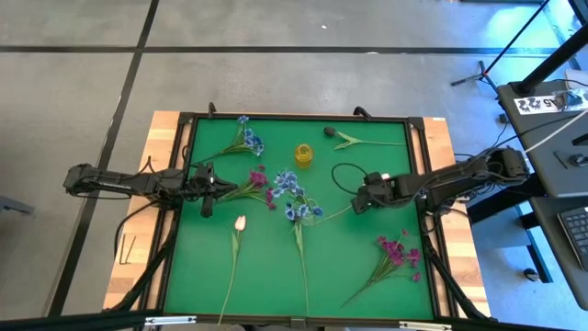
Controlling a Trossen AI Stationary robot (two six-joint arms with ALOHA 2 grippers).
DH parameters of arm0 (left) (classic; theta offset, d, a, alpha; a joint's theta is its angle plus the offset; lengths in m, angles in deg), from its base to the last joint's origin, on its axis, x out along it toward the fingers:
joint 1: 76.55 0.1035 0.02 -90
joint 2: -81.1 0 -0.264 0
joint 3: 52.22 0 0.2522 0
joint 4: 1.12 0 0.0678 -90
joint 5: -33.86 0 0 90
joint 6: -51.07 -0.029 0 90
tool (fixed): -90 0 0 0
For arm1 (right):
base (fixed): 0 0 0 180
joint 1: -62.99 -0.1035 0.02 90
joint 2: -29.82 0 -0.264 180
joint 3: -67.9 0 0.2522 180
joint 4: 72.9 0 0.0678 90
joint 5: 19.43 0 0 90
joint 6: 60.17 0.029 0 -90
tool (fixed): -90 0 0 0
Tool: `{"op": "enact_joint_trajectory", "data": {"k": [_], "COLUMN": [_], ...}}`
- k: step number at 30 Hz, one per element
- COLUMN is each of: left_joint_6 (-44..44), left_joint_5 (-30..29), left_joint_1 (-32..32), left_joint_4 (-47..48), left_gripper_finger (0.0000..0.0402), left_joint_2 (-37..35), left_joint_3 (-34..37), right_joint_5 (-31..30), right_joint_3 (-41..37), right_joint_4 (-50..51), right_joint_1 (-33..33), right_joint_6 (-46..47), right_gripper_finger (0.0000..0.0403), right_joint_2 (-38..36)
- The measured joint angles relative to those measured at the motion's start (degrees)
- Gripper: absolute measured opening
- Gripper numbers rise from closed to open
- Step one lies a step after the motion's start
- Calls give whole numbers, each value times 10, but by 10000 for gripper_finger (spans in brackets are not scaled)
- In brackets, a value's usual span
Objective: Sort flowers into vase by color
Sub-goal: Put the right pink flower into the transparent vase
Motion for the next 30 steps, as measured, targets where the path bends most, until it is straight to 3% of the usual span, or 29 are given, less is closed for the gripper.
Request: {"op": "enact_joint_trajectory", "data": {"k": [15, 25, 30], "left_joint_6": [0, 0, 0], "left_joint_5": [0, 0, 0], "left_joint_1": [0, 0, 0], "left_joint_4": [0, 0, 0], "left_gripper_finger": [0, 0, 0], "left_joint_2": [0, 0, 0], "left_joint_3": [0, 0, 0], "right_joint_5": [-3, 8, 32], "right_joint_3": [-2, -2, 9], "right_joint_4": [-18, -113, -117], "right_joint_1": [152, 158, 157], "right_joint_6": [-113, -111, -227], "right_gripper_finger": [269, 269, 269], "right_joint_2": [1, 1, -2]}}
